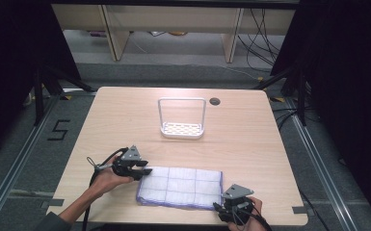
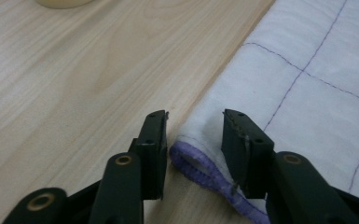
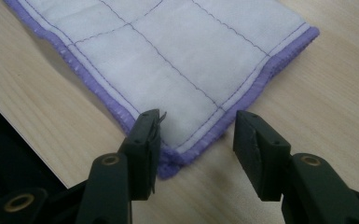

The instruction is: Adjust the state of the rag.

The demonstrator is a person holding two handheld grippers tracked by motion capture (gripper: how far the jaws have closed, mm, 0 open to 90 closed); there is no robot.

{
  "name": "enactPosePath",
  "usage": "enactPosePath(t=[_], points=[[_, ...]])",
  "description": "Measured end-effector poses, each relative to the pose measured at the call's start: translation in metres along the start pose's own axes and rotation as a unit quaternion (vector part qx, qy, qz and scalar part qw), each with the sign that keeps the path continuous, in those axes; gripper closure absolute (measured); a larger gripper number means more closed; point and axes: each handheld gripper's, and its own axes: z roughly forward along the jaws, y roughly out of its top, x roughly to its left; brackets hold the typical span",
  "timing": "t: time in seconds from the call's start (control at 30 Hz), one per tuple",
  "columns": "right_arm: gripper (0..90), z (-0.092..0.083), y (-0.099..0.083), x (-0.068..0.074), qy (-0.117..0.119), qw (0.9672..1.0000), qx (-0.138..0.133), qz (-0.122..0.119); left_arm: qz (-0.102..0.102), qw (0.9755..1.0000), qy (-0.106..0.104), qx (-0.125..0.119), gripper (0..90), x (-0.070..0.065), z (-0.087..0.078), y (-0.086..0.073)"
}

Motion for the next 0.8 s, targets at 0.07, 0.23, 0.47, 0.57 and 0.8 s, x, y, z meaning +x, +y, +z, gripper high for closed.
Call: enactPosePath(t=[0.07, 0.23, 0.47, 0.57, 0.8], points=[[54.0, 0.0, 0.001, -0.001, 0.01, 0.9999, 0.003, 0.003, 0.01, 1.0, -0.001, 0.002, 65.0, 0.0, 0.0, 0.0], [67.0, 0.001, 0.001, -0.005, 0.045, 0.9989, 0.004, 0.006, 0.01, 0.9999, -0.001, 0.0, 76.0, -0.006, -0.001, -0.001], [83.1, 0.005, 0.004, -0.013, 0.086, 0.9963, 0.0, -0.003, 0.022, 0.9997, 0.0, -0.005, 84.0, -0.016, -0.011, -0.011], [84.4, 0.008, 0.01, -0.019, 0.089, 0.996, 0.004, 0.001, 0.02, 0.9998, 0.001, -0.005, 84.3, -0.023, -0.018, -0.018], [85.2, 0.03, 0.041, -0.048, 0.066, 0.9978, 0.003, -0.011, 0.005, 1.0, -0.006, -0.006, 84.0, -0.042, -0.033, -0.033]])
